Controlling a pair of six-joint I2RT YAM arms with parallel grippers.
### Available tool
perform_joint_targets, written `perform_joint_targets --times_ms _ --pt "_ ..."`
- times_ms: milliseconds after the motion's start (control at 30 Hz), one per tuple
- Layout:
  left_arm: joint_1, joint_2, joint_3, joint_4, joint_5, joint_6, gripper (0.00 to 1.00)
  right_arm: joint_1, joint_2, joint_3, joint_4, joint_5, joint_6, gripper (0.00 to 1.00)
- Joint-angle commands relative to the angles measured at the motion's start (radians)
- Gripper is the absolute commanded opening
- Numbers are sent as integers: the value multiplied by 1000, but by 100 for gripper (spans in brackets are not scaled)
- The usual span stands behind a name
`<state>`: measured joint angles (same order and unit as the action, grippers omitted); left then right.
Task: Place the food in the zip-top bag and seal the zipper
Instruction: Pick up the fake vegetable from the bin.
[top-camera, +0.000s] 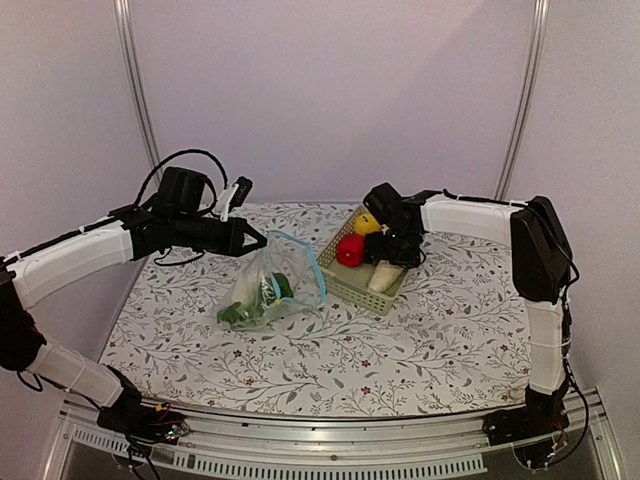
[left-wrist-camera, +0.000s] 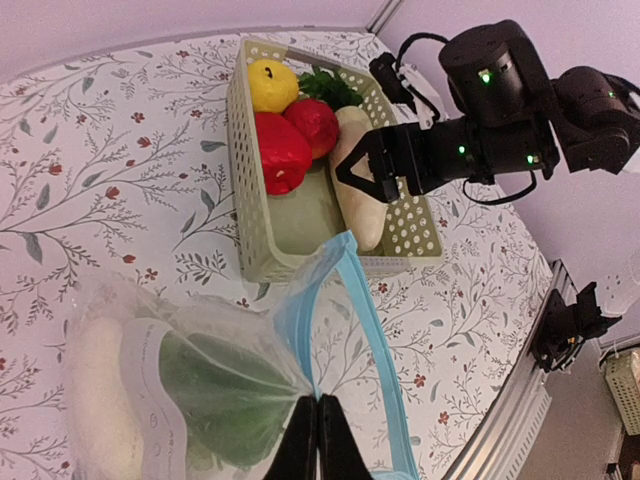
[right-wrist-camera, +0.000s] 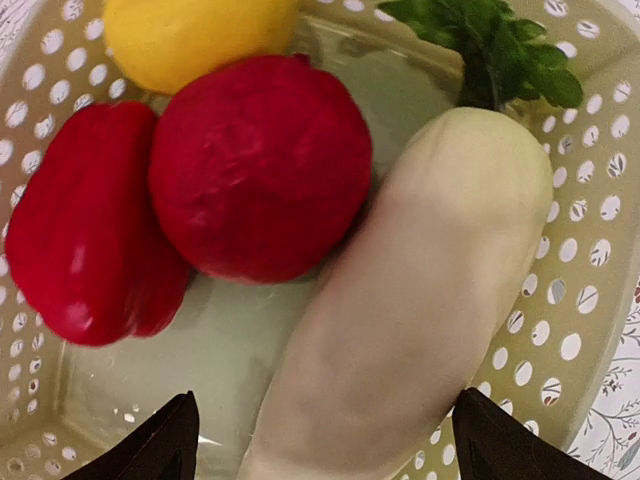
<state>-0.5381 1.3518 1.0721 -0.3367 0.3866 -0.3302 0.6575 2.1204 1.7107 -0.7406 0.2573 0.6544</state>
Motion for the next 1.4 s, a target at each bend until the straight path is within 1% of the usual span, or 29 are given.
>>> perform_joint_targets --times_ms 0,167,400,667,867,1067,1367 --pt "9 -24 -4 -2 -3 8 0 -45 -5 -58 -72 32 0 88" --pt "8 -26 -4 -2 -3 8 0 -82 -28 -87 -78 43 -8 89" --pt "9 -24 -4 -2 -4 10 0 -87 -19 -79 -77 36 -19 88" --pt "9 -16 -3 -3 -2 10 0 -86 -16 -90 -69 26 -40 78" --pt "9 -15 -4 -4 -5 11 0 -85 -26 -106 -58 14 -57 68" --pt "9 -13 -4 -2 -5 10 0 -86 -125 -155 -12 -4 -103 59" --pt "9 -24 -10 10 2 10 0 -85 -333 -275 72 -52 -181 57"
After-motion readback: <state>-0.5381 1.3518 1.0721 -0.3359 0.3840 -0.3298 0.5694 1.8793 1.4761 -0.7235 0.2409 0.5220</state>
